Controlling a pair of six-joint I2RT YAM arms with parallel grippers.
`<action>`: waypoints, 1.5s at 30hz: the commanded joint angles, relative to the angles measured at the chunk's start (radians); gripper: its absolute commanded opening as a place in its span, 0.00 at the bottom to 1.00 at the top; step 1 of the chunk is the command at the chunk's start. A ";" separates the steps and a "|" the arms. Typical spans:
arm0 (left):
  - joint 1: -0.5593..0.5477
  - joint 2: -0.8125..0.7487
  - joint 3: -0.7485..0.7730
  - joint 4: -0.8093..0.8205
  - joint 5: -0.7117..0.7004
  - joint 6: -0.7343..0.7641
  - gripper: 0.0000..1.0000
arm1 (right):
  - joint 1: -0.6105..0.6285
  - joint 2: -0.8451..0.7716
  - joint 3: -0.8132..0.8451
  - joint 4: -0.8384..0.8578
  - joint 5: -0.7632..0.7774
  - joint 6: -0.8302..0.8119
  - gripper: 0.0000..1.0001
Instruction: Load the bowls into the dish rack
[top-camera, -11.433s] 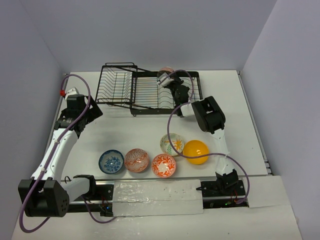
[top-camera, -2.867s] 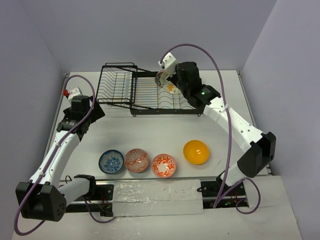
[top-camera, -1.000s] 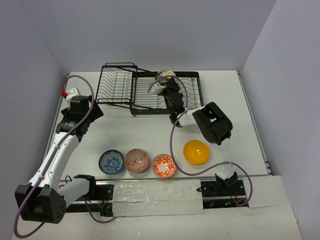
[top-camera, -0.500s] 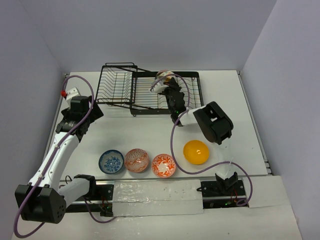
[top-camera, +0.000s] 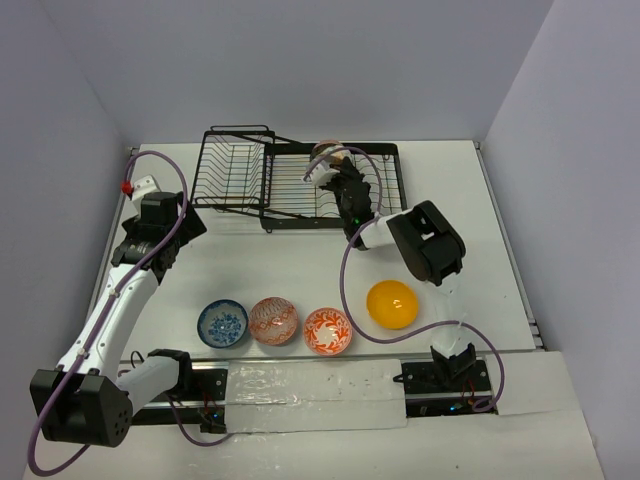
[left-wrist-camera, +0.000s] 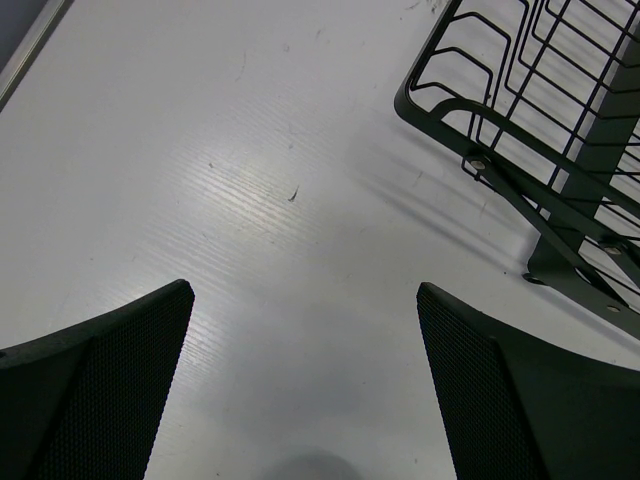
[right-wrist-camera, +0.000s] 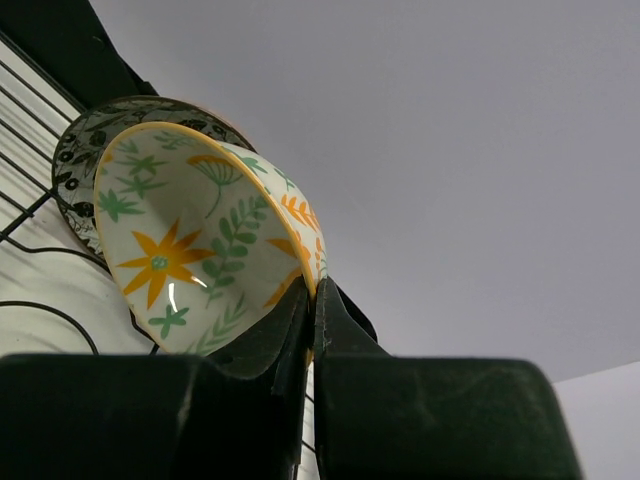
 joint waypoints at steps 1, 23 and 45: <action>0.005 -0.003 0.021 0.001 -0.017 -0.015 0.99 | -0.015 0.004 0.063 0.075 -0.018 0.022 0.00; 0.005 -0.005 0.021 0.004 -0.003 -0.010 0.99 | -0.021 0.034 0.062 0.041 -0.053 0.052 0.00; 0.005 -0.008 0.016 0.009 0.004 -0.002 0.99 | -0.016 0.034 0.078 -0.056 -0.059 0.097 0.15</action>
